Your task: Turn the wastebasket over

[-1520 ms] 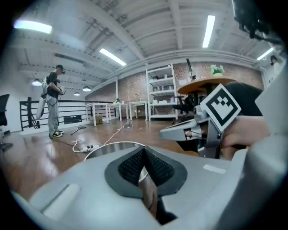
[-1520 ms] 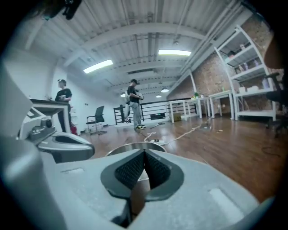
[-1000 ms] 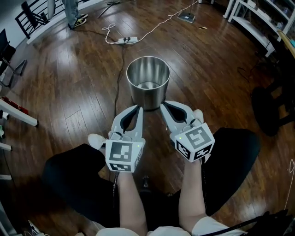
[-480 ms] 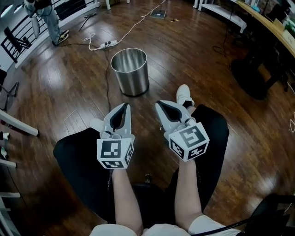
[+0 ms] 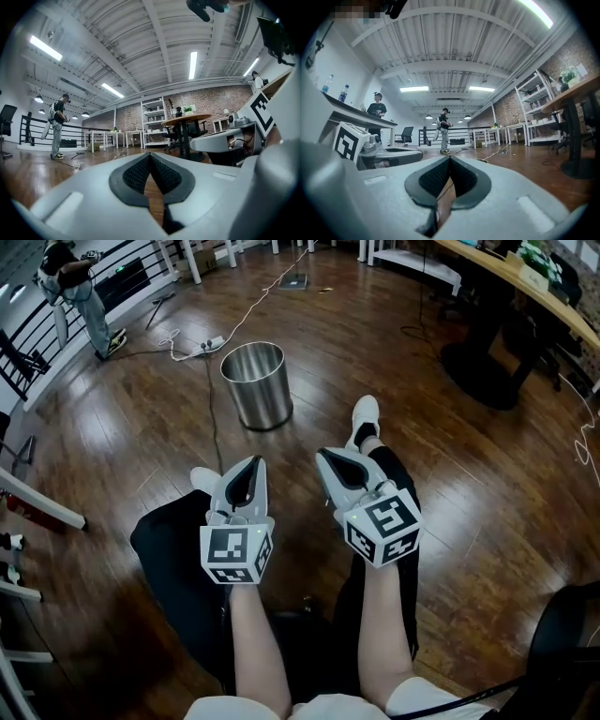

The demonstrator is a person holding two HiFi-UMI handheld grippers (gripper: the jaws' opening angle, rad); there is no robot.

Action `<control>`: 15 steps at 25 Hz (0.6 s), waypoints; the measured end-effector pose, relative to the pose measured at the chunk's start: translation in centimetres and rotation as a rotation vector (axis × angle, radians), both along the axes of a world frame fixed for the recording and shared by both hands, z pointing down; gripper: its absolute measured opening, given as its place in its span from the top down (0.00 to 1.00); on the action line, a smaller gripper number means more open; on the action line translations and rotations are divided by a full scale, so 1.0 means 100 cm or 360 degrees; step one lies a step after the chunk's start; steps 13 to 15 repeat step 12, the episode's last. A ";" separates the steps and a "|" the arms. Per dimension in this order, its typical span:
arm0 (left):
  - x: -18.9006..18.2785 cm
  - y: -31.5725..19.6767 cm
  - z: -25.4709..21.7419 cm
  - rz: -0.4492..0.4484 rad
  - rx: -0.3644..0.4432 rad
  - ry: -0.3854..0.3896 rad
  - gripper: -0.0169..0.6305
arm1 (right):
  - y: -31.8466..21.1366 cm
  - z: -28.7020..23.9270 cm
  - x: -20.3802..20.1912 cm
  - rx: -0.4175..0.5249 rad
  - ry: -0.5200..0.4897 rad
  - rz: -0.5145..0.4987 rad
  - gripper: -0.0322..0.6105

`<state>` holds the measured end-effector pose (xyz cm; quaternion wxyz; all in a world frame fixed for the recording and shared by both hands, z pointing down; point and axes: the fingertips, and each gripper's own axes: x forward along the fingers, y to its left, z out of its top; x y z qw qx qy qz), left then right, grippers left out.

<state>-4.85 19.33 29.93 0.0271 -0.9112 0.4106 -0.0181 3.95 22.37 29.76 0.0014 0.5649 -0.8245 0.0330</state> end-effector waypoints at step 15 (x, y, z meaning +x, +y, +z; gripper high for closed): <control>-0.056 0.068 0.010 0.0071 -0.0025 0.0023 0.95 | 0.069 0.019 -0.046 -0.0046 -0.0039 0.0100 0.97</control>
